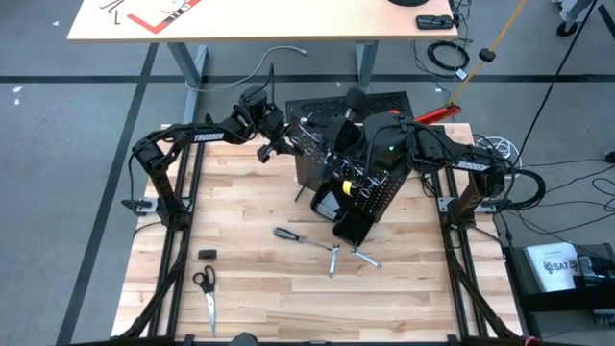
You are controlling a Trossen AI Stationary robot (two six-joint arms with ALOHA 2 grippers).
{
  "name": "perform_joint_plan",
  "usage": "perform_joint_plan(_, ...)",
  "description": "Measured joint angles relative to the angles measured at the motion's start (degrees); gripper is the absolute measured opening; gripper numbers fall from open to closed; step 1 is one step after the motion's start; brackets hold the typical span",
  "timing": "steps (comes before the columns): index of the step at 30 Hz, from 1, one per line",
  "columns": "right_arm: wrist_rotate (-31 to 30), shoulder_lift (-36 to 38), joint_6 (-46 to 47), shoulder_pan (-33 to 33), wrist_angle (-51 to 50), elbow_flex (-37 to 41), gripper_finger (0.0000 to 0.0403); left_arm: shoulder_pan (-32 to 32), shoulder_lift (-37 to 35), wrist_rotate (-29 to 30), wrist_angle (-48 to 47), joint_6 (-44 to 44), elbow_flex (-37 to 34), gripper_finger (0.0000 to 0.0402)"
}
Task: Hang tools onto peg board
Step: Unhang the pliers from the pegboard
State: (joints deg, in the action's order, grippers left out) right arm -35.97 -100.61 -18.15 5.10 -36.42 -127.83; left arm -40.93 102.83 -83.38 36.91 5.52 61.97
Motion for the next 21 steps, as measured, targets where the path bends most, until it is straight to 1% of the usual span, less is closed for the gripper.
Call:
perform_joint_plan(5, 2.4, 0.0, -2.4, 0.0, 0.2, 0.0, 0.0013, 0.0, 0.0, -1.4, 0.2, 0.2, 0.0, 0.0084)
perform_joint_plan(8, 3.0, 0.0, -2.9, 0.0, 0.3, 0.0, 0.0013, 0.0, 0.0, -1.7, 0.3, 1.8, 0.0, 0.0084)
perform_joint_plan(17, 3.9, -0.1, -2.8, 0.2, 0.7, 0.0, 0.0013, 0.0, 0.2, -1.5, 7.8, 1.1, -0.3, 0.0084)
perform_joint_plan(21, 6.4, -0.1, -2.0, 0.5, 0.8, 0.0, 0.0013, 0.0, 0.2, -0.8, 10.4, 2.6, -0.3, 0.0084)
